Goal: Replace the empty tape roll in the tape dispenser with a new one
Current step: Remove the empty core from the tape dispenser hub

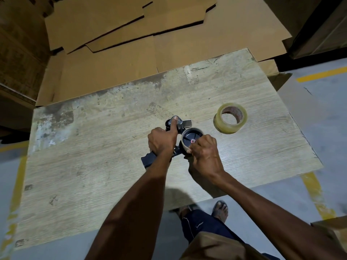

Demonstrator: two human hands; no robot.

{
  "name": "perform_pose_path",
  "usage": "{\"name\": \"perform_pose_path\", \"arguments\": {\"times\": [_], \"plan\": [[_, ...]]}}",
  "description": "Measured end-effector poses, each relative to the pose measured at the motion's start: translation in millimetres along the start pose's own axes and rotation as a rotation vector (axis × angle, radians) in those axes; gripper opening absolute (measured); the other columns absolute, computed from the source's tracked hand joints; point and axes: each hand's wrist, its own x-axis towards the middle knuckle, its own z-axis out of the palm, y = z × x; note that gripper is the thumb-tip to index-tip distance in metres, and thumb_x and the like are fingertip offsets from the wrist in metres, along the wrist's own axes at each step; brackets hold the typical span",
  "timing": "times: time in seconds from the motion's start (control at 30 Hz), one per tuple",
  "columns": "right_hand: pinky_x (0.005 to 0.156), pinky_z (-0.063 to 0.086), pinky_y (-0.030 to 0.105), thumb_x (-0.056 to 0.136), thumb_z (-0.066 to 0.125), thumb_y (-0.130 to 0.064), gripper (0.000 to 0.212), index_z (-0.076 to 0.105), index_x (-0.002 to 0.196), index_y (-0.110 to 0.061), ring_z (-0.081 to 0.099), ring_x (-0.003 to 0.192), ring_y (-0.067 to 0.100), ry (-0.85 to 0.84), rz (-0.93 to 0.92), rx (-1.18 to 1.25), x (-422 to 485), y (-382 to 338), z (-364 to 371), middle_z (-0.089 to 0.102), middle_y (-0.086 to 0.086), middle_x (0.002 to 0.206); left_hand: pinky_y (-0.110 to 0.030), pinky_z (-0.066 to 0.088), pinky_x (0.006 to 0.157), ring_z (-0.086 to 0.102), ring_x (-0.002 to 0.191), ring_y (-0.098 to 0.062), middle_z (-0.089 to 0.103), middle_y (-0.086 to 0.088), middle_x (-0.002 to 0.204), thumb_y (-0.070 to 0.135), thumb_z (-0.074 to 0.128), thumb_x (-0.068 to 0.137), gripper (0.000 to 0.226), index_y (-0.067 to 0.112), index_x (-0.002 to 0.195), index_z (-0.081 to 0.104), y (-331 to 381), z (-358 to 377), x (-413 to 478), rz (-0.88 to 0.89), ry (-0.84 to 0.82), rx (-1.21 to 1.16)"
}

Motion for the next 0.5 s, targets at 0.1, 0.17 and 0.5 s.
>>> {"name": "perform_pose_path", "arguments": {"times": [0.1,0.17,0.5], "plan": [[0.078,0.025,0.026,0.071,0.08,0.01,0.018,0.073,0.077,-0.005,0.052,0.087,0.025,-0.044,-0.026,0.013,-1,6,-5,0.061,0.007,0.078,-0.032,0.03,0.052,0.055,0.06,-0.024,0.056,-0.005,0.062,0.091,0.054,0.075,0.082,0.011,0.056,0.048,-1,1,0,0.027,-0.004,-0.009],[0.079,0.026,0.025,0.072,0.086,0.002,0.018,0.073,0.079,-0.008,0.049,0.088,0.021,-0.076,-0.049,0.02,-1,13,-8,0.062,0.005,0.079,-0.033,0.032,0.056,0.057,0.063,-0.027,0.053,-0.004,0.061,0.09,0.054,0.076,0.08,0.013,0.056,0.044,-1,3,-3,0.053,0.003,-0.015],[0.083,0.051,0.043,0.088,0.078,-0.02,0.022,0.081,0.105,-0.005,0.064,0.085,0.037,-0.051,0.208,-0.052,49,45,-12,0.076,0.015,0.089,-0.033,0.032,0.058,0.057,0.064,-0.027,0.054,-0.004,0.061,0.09,0.053,0.077,0.079,0.013,0.057,0.044,-3,4,-4,0.065,0.008,0.004]]}}
